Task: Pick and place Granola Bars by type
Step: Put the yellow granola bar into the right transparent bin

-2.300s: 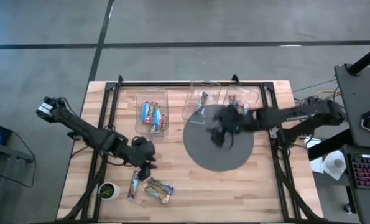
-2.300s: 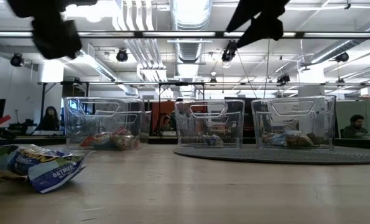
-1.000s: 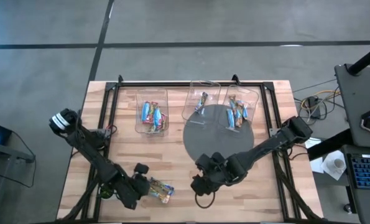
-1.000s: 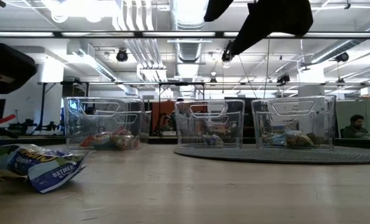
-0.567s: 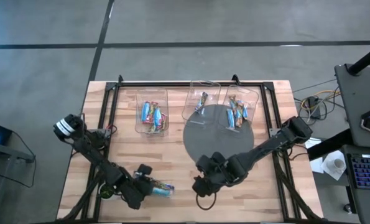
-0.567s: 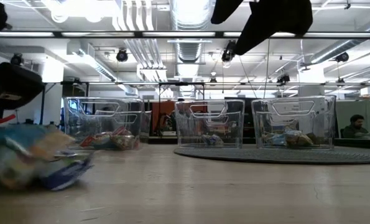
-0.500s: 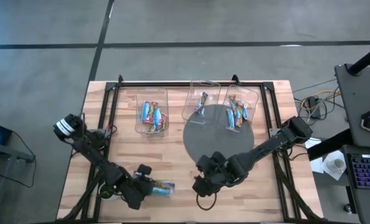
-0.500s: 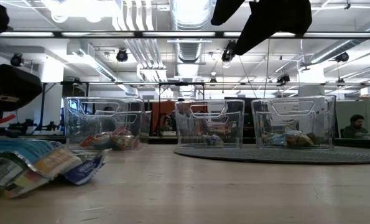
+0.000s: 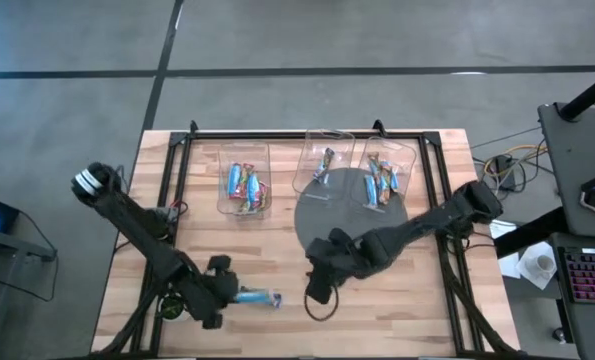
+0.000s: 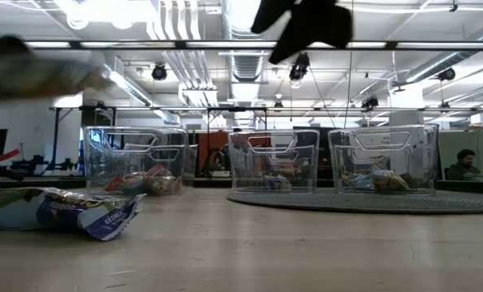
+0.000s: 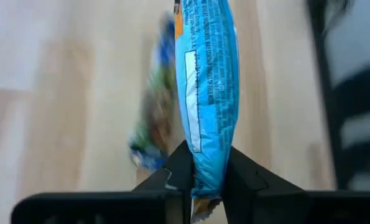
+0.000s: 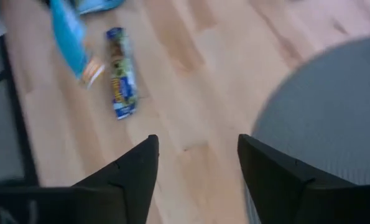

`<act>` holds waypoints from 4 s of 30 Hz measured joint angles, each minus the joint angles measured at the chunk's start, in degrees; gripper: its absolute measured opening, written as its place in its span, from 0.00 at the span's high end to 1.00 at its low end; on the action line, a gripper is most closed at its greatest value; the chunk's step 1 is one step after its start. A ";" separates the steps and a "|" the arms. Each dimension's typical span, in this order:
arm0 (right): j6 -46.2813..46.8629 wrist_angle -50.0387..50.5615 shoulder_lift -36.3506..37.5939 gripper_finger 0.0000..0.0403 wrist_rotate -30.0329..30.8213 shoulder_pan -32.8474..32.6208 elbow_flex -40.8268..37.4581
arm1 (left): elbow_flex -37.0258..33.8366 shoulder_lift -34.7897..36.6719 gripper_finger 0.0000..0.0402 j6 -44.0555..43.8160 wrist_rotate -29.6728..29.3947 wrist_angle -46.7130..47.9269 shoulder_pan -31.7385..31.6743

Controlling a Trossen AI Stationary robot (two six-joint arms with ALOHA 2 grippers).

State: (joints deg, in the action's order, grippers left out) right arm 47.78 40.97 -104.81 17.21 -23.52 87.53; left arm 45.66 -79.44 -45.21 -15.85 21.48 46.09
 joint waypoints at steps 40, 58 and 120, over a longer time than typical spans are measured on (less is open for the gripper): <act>-33.72 -10.32 0.94 0.27 -24.74 24.34 4.96 | -0.07 14.76 0.90 30.23 -12.11 -4.89 -30.40; -33.99 -13.09 -0.82 0.47 -26.46 25.33 4.94 | -0.07 11.58 0.90 29.87 -10.85 -4.42 -30.50; -34.63 -5.79 -1.95 0.35 -29.77 26.22 4.94 | 0.93 9.51 0.90 35.08 -10.13 -4.81 -30.76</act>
State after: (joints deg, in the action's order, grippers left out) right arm 13.15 35.18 -106.76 -12.56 2.70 92.47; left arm 46.59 -69.93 -10.13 -25.98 16.67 15.33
